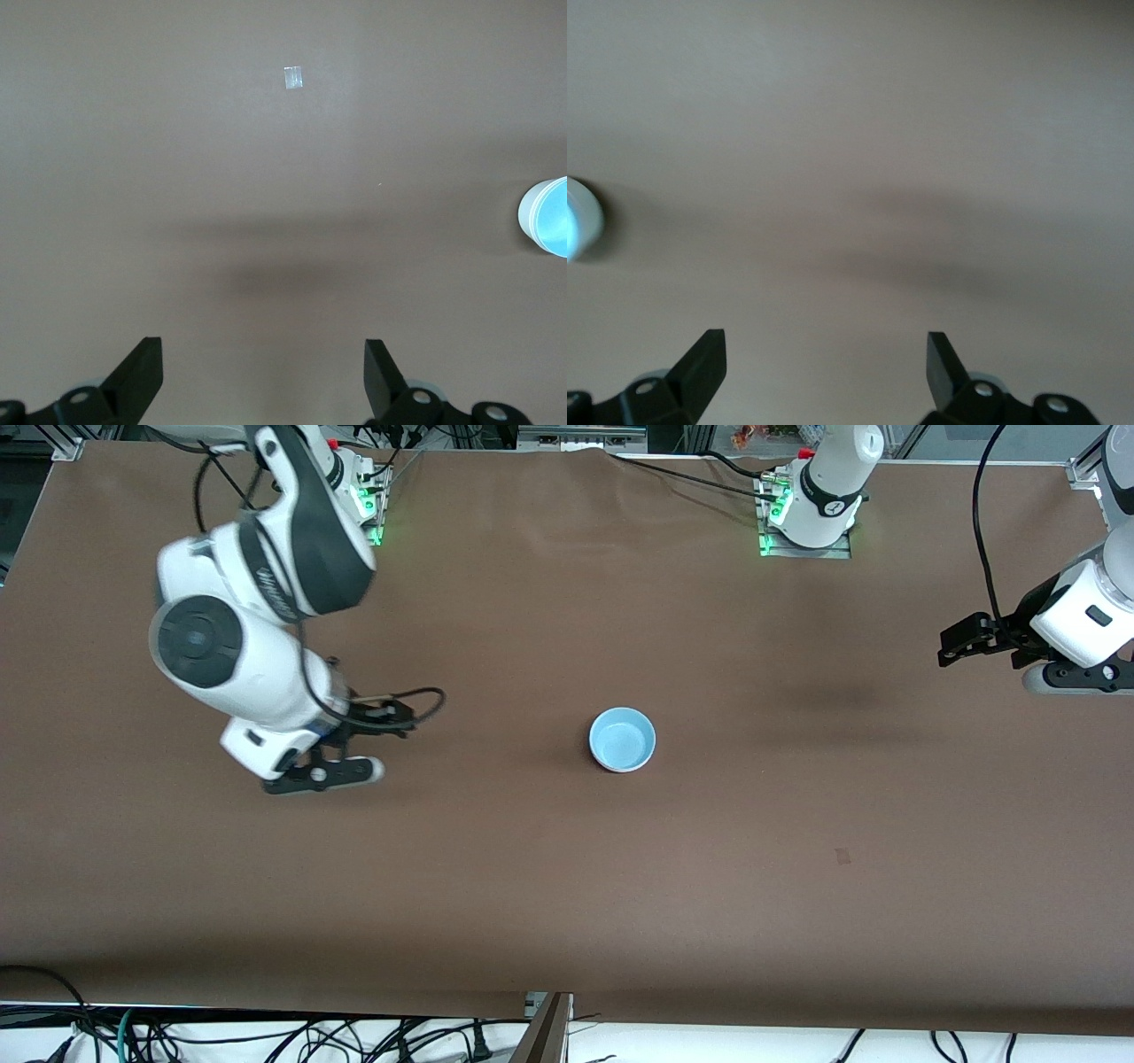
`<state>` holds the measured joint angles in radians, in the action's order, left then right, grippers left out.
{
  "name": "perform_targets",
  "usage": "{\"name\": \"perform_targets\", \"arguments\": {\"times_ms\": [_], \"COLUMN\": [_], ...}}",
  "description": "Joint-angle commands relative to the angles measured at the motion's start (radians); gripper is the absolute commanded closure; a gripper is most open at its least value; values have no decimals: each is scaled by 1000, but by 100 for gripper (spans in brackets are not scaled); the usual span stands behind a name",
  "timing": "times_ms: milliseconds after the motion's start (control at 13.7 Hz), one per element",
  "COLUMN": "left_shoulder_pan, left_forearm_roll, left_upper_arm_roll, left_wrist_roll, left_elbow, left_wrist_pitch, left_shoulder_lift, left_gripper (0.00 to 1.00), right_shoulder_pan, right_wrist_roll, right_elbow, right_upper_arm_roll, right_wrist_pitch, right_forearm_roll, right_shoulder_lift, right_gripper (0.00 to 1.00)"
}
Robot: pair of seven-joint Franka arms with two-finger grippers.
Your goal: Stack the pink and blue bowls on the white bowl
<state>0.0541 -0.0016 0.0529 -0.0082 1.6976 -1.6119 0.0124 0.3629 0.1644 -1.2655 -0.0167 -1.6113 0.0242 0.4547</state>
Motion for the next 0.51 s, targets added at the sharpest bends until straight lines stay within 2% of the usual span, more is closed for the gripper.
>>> {"name": "perform_targets", "arguments": {"times_ms": [0,291,437], "left_shoulder_pan": [6,7,7], "left_forearm_roll": [-5,-5,-6], "left_upper_arm_roll": [-1,-1,-1], "left_wrist_roll": [8,13,13], "left_elbow": [-26,-26,-26], "left_wrist_pitch": [12,14,14], "left_shoulder_lift": [14,14,14], "left_gripper": [0,0,0], "right_shoulder_pan": [-51,-131,-147], "right_wrist_roll": [-48,-86,-74], "right_elbow": [-41,-135,-143], "right_upper_arm_roll": [15,18,26], "right_wrist_pitch": [62,112,152], "right_forearm_roll": [-38,-33,-39], "right_shoulder_lift": [-83,-232,-255], "right_gripper": [0,0,0]}}
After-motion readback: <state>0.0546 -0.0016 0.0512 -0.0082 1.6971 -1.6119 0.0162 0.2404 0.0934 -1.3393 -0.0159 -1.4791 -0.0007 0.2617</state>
